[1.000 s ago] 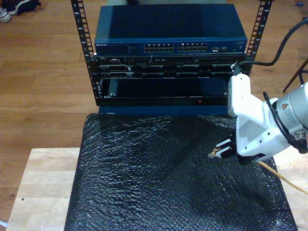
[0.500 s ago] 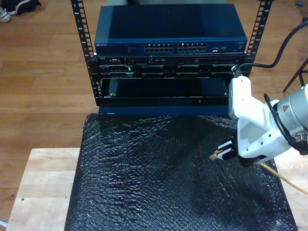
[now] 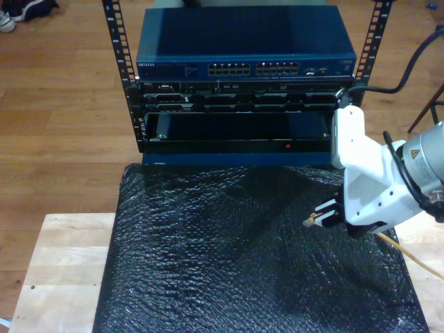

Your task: Grab the cable and plug it in

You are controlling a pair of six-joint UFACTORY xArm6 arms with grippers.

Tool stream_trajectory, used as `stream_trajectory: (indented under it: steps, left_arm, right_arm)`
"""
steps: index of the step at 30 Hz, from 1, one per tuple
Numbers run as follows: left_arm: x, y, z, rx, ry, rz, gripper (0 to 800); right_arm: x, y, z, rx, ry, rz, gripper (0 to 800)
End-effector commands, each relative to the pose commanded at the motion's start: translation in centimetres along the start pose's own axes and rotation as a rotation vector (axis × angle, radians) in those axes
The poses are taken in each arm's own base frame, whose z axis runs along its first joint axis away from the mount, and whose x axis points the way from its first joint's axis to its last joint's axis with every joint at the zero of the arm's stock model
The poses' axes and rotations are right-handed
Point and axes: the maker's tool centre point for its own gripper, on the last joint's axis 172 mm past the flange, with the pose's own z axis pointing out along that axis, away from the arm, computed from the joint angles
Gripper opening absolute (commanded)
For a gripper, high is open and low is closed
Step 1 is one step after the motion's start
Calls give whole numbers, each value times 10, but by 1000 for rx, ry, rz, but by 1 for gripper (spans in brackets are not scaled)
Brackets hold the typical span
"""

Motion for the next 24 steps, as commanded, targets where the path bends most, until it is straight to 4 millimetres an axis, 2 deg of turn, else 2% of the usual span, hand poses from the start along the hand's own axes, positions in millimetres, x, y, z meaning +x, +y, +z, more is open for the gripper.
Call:
stream_trajectory:
  steps: [6,9,18,24]
  left_arm:
    - [1,0,1,0,6,0,800]
    - [1,0,1,0,6,0,800]
    - [1,0,1,0,6,0,800]
    - [1,0,1,0,6,0,800]
  right_arm:
    - [15,8,-20,-60,18,-32,0]
    - [16,13,-24,-82,20,-34,0]
    - [4,33,-30,-196,-6,-39,0]
    - [-16,36,-21,-235,-43,-32,0]
